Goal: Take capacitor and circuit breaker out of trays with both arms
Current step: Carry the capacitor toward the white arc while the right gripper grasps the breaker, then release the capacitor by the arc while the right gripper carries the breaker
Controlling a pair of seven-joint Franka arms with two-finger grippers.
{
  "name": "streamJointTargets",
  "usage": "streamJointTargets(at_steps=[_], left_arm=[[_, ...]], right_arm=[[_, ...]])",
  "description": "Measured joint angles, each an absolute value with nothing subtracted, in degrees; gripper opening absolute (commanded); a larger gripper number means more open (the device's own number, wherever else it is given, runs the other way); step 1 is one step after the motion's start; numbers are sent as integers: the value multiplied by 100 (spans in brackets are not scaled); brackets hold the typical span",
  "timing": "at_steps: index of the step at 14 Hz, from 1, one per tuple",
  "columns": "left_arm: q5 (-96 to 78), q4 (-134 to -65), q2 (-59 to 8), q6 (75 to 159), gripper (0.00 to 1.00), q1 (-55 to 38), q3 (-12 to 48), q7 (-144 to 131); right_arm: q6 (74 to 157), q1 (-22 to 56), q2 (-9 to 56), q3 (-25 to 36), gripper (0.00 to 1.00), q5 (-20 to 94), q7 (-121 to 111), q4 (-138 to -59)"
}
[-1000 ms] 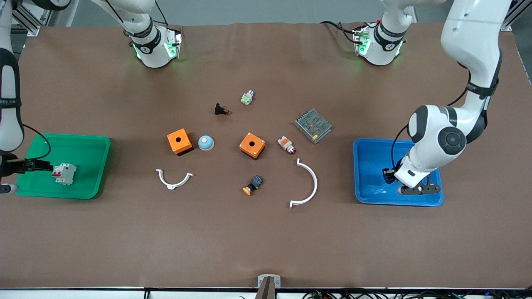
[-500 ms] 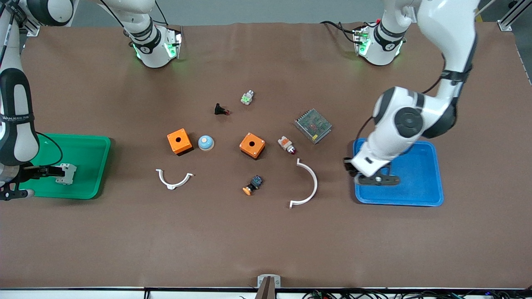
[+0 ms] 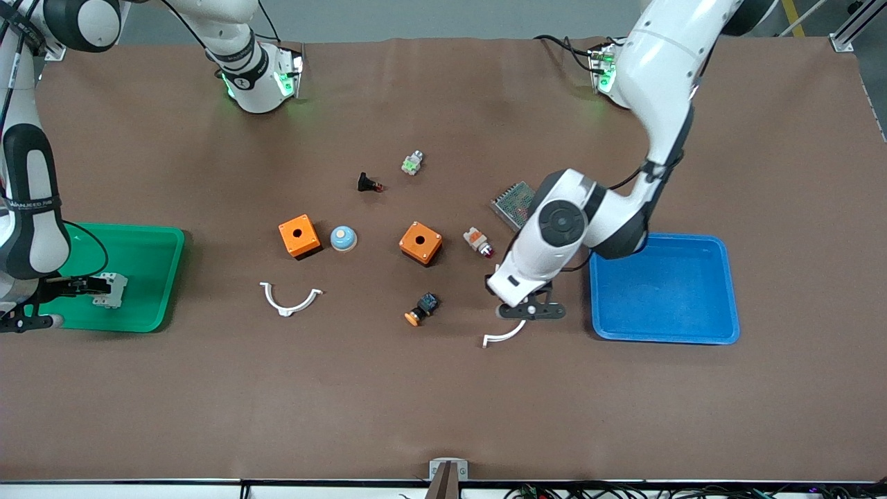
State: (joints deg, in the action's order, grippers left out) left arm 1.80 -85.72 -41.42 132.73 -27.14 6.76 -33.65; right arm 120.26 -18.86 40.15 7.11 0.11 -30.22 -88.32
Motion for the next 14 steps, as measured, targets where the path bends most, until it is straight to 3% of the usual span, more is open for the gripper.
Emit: streamJointTargets(at_steps=[3, 4, 5, 6, 7, 11, 14], left_arm=[[180, -8231, -4632, 13274, 5, -3399, 6, -3577], [180, -8189, -4710, 13277, 11, -3506, -99, -3631], [180, -8158, -4766, 13286, 25, -3543, -132, -3646], [180, -8120, -4821, 13303, 67, -3544, -138, -3652], [180, -8093, -4862, 13314, 98, -3541, -149, -3680], [180, -7908, -4850, 13329, 100, -3521, -202, -3944], [180, -7738, -4450, 13107, 100, -3334, -353, -3924]], right_arm=[[12030, -1886, 4038, 697, 35, 13, -3024, -8832], [12029, -1886, 4039, 690, 29, 15, -3024, -8832], [12030, -1886, 4039, 688, 25, 15, -3024, -8832], [12030, -1886, 4039, 687, 23, 15, -3024, -8831], [12029, -1886, 4039, 684, 22, 15, -3024, -8828], [11764, -1822, 3944, 634, 22, 15, -3024, -8705], [10790, -1569, 3416, 618, 22, 14, -2880, -8378]])
